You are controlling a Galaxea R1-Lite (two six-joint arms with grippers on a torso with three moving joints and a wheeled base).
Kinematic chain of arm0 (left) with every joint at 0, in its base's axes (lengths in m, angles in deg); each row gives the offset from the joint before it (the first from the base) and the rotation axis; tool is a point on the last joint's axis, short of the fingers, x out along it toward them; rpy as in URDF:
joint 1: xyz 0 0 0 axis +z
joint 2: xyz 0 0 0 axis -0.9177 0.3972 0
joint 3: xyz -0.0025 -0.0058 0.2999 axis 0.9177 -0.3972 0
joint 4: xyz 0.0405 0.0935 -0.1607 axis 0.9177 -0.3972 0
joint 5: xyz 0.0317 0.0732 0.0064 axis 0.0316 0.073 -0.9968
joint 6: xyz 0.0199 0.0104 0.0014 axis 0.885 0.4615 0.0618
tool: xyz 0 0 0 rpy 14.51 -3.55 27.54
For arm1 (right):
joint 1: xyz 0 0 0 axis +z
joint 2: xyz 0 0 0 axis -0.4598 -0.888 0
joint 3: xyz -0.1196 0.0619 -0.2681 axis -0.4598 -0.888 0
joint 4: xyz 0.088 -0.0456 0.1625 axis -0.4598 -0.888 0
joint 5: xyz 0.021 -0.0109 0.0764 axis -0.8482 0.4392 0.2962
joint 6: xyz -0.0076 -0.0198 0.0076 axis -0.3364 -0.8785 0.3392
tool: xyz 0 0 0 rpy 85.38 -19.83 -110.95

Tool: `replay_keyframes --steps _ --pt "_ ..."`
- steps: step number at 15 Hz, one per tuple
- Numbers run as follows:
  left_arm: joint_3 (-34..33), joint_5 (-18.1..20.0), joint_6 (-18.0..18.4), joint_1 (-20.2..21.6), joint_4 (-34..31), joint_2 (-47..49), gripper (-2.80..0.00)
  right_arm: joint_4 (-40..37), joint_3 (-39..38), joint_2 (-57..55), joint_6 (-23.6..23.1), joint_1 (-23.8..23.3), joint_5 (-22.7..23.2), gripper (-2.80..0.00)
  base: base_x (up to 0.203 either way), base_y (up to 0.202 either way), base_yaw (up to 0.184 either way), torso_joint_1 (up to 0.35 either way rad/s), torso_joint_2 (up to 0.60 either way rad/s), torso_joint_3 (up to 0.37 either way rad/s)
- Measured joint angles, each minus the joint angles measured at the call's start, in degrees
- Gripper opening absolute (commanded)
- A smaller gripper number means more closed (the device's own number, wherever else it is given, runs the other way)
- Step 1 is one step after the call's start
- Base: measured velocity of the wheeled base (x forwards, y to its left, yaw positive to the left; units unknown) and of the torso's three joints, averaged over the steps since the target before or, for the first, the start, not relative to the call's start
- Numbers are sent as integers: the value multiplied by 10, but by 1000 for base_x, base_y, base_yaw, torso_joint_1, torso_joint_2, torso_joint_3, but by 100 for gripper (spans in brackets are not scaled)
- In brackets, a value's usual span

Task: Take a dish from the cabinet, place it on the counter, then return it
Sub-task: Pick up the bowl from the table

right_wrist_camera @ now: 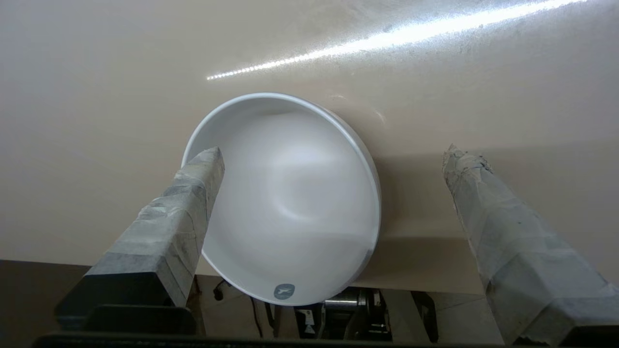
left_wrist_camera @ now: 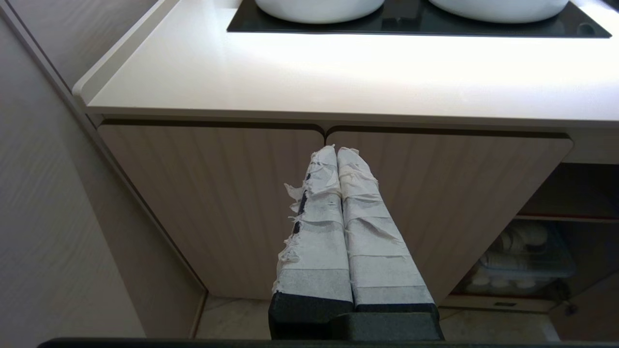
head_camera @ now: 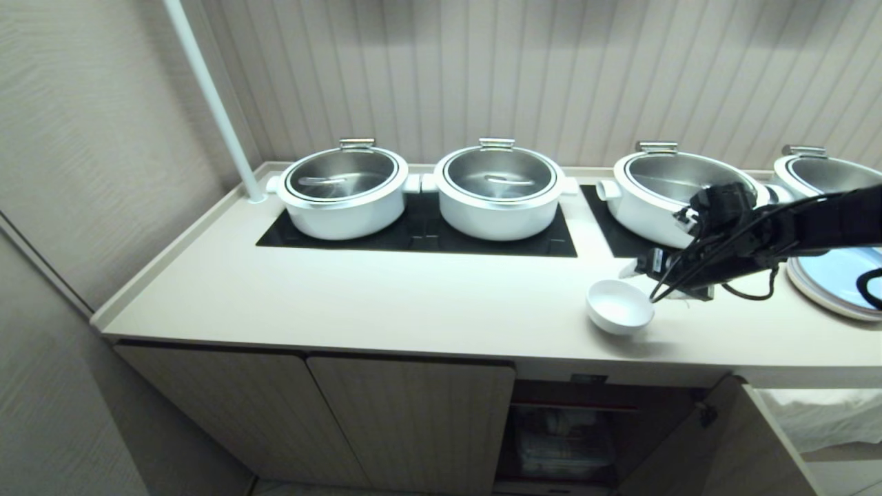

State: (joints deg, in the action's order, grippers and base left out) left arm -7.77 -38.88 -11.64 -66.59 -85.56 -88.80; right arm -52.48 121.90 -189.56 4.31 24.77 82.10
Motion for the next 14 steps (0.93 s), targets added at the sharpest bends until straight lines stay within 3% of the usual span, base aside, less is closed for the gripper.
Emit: replay_keyframes --steps 2,3,8,14 --pt "0 0 0 0 0 0 -280 17 -17 19 -30 0 0 0 0 0 0 0 0 0" --pt "0 0 0 0 0 0 -280 36 -32 29 -47 0 0 -280 0 0 0 0 0 0" --pt "0 -1 0 0 0 0 -280 118 -111 90 -113 0 2 -280 0 0 0 0 0 0" --pt "0 -1 0 0 0 0 -280 162 -186 172 -125 4 4 -280 0 0 0 0 0 0"
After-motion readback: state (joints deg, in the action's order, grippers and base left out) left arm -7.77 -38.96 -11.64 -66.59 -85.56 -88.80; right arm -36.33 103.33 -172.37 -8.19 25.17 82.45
